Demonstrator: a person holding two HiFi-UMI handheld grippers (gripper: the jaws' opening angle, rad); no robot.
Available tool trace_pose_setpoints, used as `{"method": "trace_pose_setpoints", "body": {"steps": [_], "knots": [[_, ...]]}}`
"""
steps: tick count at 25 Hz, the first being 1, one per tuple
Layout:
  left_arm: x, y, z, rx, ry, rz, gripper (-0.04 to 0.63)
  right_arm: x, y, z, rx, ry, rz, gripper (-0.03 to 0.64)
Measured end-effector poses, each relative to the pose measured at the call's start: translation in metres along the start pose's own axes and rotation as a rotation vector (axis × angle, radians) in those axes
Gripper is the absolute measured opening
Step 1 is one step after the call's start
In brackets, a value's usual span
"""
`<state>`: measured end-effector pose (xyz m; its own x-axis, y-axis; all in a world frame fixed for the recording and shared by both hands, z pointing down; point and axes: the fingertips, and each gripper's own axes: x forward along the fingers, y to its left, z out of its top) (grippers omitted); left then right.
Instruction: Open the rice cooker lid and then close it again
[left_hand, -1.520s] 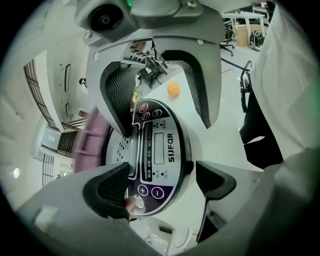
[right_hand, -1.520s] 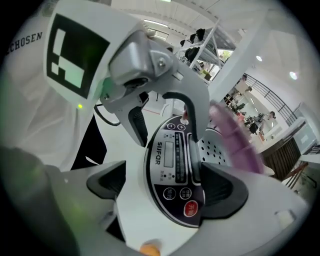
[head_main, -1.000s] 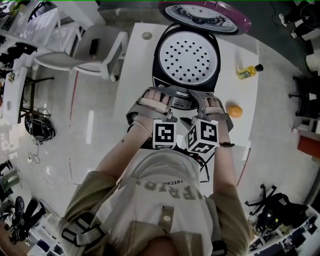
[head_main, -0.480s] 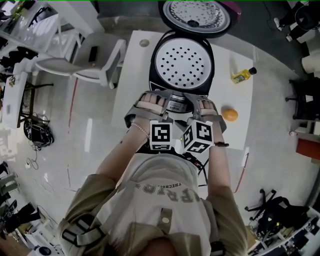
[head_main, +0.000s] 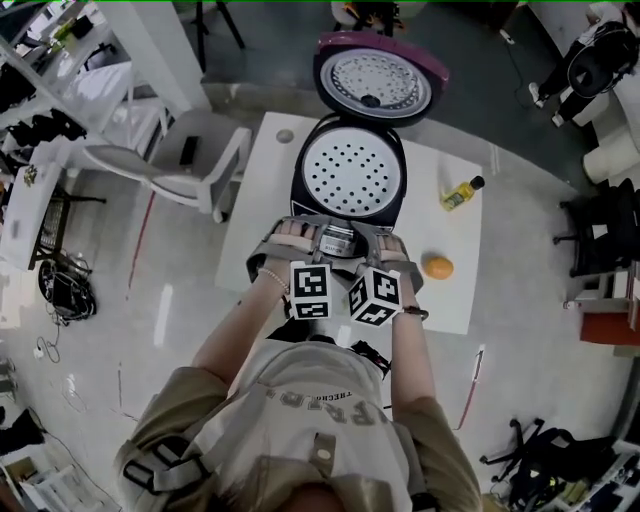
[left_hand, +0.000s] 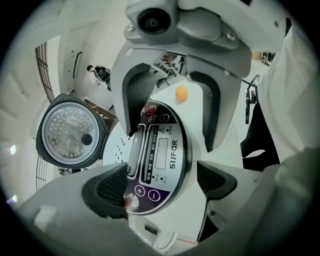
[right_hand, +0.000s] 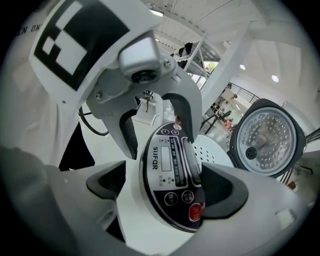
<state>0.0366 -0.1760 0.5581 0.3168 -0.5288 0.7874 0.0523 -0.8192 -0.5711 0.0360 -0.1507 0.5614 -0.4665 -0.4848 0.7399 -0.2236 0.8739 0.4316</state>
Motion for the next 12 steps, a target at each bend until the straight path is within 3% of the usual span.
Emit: {"method": "trace_pose_setpoints", "body": {"steps": [4, 8, 12], "knots": [[0.0, 0.004, 0.0, -0.066, -0.039, 0.017, 0.446, 0.002, -0.001, 0.002, -0.005, -0.036, -0.033, 0.443], [0.0, 0.005, 0.001, -0.084, -0.053, 0.016, 0.446, -0.001, -0.004, 0.006, 0.048, -0.075, -0.035, 0.443], [-0.004, 0.008, 0.0, -0.117, -0.068, 0.0, 0.446, -0.011, -0.009, 0.009, 0.059, -0.122, -0.097, 0.443]]}}
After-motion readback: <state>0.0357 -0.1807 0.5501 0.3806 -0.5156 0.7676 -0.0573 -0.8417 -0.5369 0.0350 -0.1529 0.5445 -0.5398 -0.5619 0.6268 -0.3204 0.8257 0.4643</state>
